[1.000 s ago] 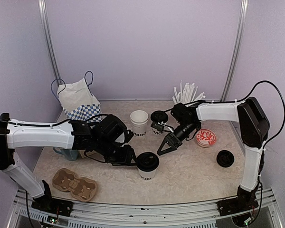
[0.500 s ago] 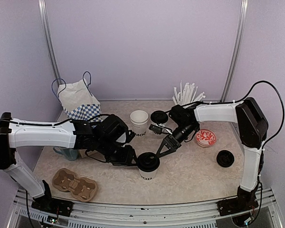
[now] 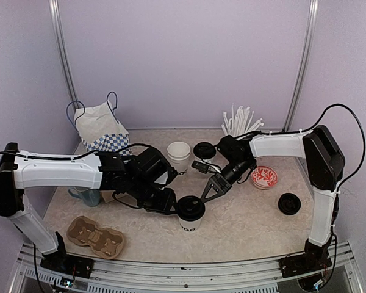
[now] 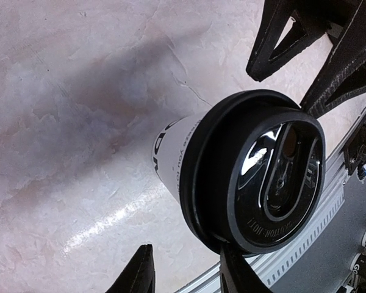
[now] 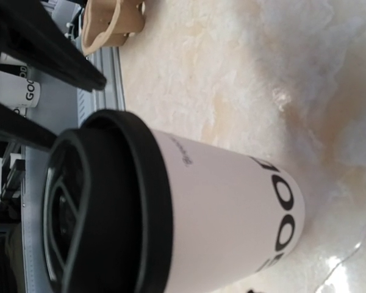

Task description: Pack the takeout coffee

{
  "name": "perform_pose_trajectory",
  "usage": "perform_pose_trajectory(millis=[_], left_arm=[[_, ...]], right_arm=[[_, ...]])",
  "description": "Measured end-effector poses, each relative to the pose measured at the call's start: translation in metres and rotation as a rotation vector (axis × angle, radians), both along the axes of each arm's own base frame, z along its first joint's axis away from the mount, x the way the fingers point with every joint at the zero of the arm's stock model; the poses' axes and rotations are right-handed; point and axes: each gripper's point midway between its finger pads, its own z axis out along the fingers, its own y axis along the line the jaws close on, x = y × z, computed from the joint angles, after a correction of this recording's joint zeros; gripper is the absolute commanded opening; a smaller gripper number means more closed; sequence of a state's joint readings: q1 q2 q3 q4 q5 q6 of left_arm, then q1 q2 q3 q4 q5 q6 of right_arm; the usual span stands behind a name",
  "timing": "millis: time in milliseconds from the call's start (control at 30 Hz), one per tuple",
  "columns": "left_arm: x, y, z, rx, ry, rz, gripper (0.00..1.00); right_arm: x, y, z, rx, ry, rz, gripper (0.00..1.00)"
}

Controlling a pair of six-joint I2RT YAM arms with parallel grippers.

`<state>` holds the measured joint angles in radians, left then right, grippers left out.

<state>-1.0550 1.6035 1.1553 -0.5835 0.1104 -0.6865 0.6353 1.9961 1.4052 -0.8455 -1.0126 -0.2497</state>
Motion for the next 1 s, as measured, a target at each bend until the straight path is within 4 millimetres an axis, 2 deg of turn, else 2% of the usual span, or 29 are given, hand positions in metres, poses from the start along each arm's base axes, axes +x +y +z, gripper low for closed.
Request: perform_pose_trajectory(millis=[133, 300, 400, 467, 533, 667, 700, 733, 800, 833, 867, 967, 1000], left_arm=[[0.002, 0.001, 0.001, 0.014, -0.017, -0.004, 0.37], [0.007, 0.001, 0.005, 0.044, -0.062, -0.020, 0.38], [0.014, 0.000, 0.010, 0.052, -0.111, -0.032, 0.45], [0.018, -0.005, 0.021, 0.042, -0.147, -0.054, 0.50], [0.023, -0.012, 0.039, 0.030, -0.193, -0.082, 0.54], [0.037, -0.024, 0.094, 0.001, -0.325, -0.141, 0.67], [0.040, -0.026, 0.108, -0.002, -0.361, -0.152, 0.78], [0.044, -0.027, 0.120, -0.007, -0.396, -0.162, 0.96], [0.055, -0.030, 0.155, -0.015, -0.502, -0.174, 0.99], [0.062, -0.030, 0.171, -0.018, -0.557, -0.164, 0.99], [0.067, -0.030, 0.182, -0.016, -0.603, -0.157, 0.99], [0.093, -0.022, 0.213, 0.017, -0.784, -0.095, 0.99], [0.101, -0.020, 0.220, 0.028, -0.833, -0.076, 0.99]], right_arm=[[-0.001, 0.000, 0.000, 0.000, 0.003, -0.003, 0.44], [0.000, -0.001, 0.004, 0.013, -0.045, 0.015, 0.51], [0.002, -0.005, 0.007, 0.001, -0.113, 0.032, 0.56], [0.001, -0.007, 0.013, -0.002, -0.145, 0.043, 0.57], [0.000, -0.008, 0.022, 0.008, -0.172, 0.052, 0.58], [0.003, -0.010, 0.050, 0.036, -0.254, 0.071, 0.59], [0.006, -0.011, 0.058, 0.041, -0.285, 0.070, 0.60], [0.009, -0.011, 0.066, 0.048, -0.316, 0.069, 0.61], [0.021, -0.011, 0.090, 0.063, -0.418, 0.058, 0.70], [0.027, -0.011, 0.105, 0.075, -0.484, 0.047, 0.92], [0.033, -0.013, 0.118, 0.085, -0.551, 0.031, 0.98], [0.052, -0.022, 0.164, 0.125, -0.767, -0.055, 0.99], [0.060, -0.027, 0.185, 0.160, -0.858, -0.101, 0.99]])
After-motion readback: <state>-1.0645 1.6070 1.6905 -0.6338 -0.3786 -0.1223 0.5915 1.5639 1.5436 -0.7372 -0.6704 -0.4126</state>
